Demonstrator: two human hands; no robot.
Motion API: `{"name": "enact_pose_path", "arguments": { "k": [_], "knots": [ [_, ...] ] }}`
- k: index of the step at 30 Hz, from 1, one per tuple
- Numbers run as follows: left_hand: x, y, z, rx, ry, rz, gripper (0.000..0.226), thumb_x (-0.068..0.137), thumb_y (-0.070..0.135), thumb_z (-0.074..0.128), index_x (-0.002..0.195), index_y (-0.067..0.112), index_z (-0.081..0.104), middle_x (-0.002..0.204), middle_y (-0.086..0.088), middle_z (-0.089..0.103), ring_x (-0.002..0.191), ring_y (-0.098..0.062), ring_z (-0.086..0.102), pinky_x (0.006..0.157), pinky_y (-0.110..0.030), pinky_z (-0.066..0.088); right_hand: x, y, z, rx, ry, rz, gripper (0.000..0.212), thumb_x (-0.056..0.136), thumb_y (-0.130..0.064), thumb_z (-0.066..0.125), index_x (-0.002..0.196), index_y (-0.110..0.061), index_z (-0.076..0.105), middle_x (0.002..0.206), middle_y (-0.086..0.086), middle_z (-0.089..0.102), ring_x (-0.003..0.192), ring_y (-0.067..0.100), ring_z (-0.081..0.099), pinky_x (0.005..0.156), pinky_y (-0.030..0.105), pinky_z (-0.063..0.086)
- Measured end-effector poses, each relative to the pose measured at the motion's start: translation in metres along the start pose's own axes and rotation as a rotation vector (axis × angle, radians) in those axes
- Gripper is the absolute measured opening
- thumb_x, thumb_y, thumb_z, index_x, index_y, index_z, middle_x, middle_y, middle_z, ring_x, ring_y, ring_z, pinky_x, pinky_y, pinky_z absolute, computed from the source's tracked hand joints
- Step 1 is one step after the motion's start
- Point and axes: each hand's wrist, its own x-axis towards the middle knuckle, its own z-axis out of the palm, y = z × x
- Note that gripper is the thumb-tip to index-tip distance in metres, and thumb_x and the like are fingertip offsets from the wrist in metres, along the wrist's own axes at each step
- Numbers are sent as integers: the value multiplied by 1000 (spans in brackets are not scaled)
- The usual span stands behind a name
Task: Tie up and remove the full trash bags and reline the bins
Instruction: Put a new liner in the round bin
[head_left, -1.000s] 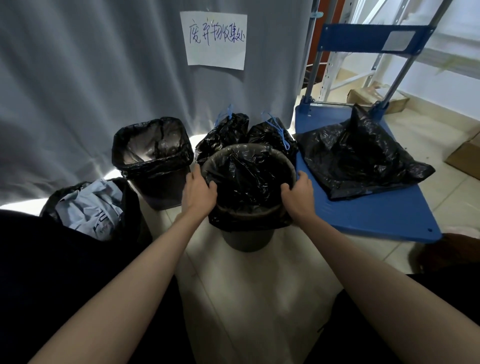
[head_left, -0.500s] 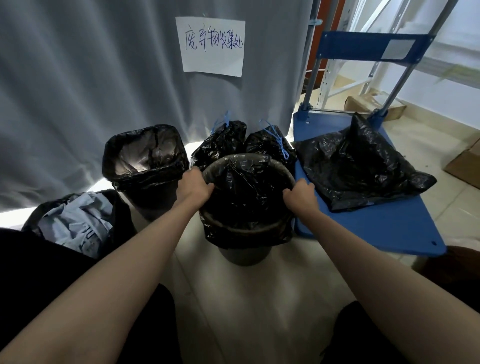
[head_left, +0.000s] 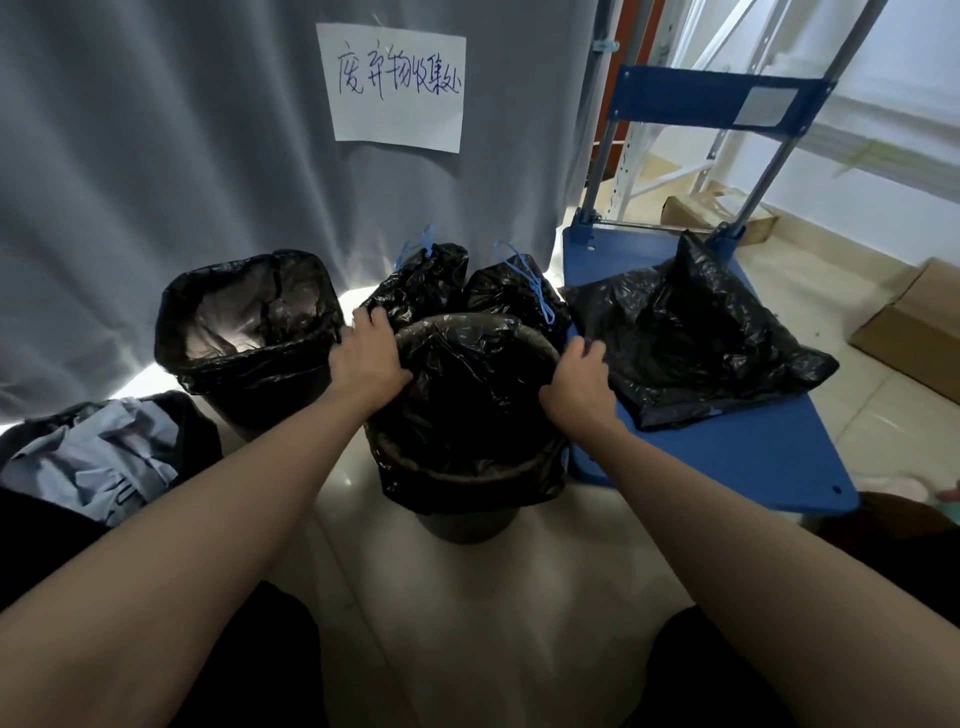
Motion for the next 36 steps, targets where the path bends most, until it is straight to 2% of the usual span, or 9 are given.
{"name": "enact_pose_path", "arguments": {
  "k": [3, 5, 9, 15, 19, 22, 26, 30, 36],
  "knots": [
    [-1, 1, -7, 71, 229, 418, 39, 77, 28, 72, 105, 13, 49, 113, -8, 47, 103, -29, 51, 78, -40, 47, 3, -6, -3, -269, 180, -241, 46, 81, -14, 65, 121, -9, 43, 126, 14, 39, 111, 35, 44, 84, 41, 43],
    [-7, 3, -8, 66, 29, 588, 22, 83, 35, 66, 94, 20, 53, 107, -1, 48, 102, -25, 54, 75, -38, 49, 6, -9, -5, -403, 137, -400, 40, 83, -20, 62, 120, -13, 51, 125, 12, 44, 113, 33, 43, 90, 42, 39],
    [-21, 10, 3, 324, -525, 480, 60, 89, 68, 43, 127, 23, 58, 129, -4, 57, 116, -24, 56, 89, -34, 44, 1, -22, -4, -553, -291, -521, 29, 91, -36, 55, 114, -20, 64, 117, 7, 61, 117, 28, 51, 108, 46, 25],
    [-36, 19, 12, 581, -667, 413, 76, 95, 68, 13, 148, 19, 37, 151, -7, 40, 138, -28, 38, 110, -40, 28, -10, -28, -2, -765, -582, -443, 48, 100, -46, 39, 134, -14, 51, 137, 9, 51, 131, 30, 45, 119, 54, 0],
    [-31, 33, -1, 525, -639, 453, 68, 96, 63, 30, 142, 16, 45, 145, -10, 46, 133, -30, 45, 106, -38, 35, -6, -35, -12, -672, -467, -506, 40, 98, -41, 46, 122, -11, 56, 126, 11, 57, 123, 31, 51, 119, 51, 8],
    [-23, 37, -13, 440, -283, 661, 43, 95, 46, 48, 120, 13, 62, 126, -9, 59, 114, -28, 58, 91, -37, 46, 1, -35, -21, -600, -179, -578, 28, 92, -31, 54, 109, -12, 65, 116, 11, 63, 118, 31, 51, 111, 44, 25],
    [-12, 40, -10, 395, -34, 722, 36, 94, 31, 47, 121, 11, 61, 124, -8, 55, 115, -28, 54, 98, -40, 44, 6, -23, -23, -565, -29, -490, 27, 91, -21, 57, 116, -13, 64, 132, 11, 47, 124, 33, 38, 102, 47, 34],
    [-4, 42, 13, 394, -163, 638, 52, 100, 37, 36, 143, 10, 42, 146, -8, 44, 132, -27, 44, 106, -42, 39, 8, -9, -20, -462, -43, -404, 32, 90, -12, 56, 122, -11, 56, 132, 10, 41, 121, 34, 39, 96, 48, 38],
    [8, 49, 37, 604, -430, 467, 68, 100, 56, 22, 156, 19, 11, 164, -2, 8, 150, -23, 9, 119, -47, 8, 9, 1, -15, -421, -83, -357, 23, 91, -6, 52, 113, -9, 59, 124, 10, 46, 114, 34, 44, 92, 47, 39]
  ]
}}
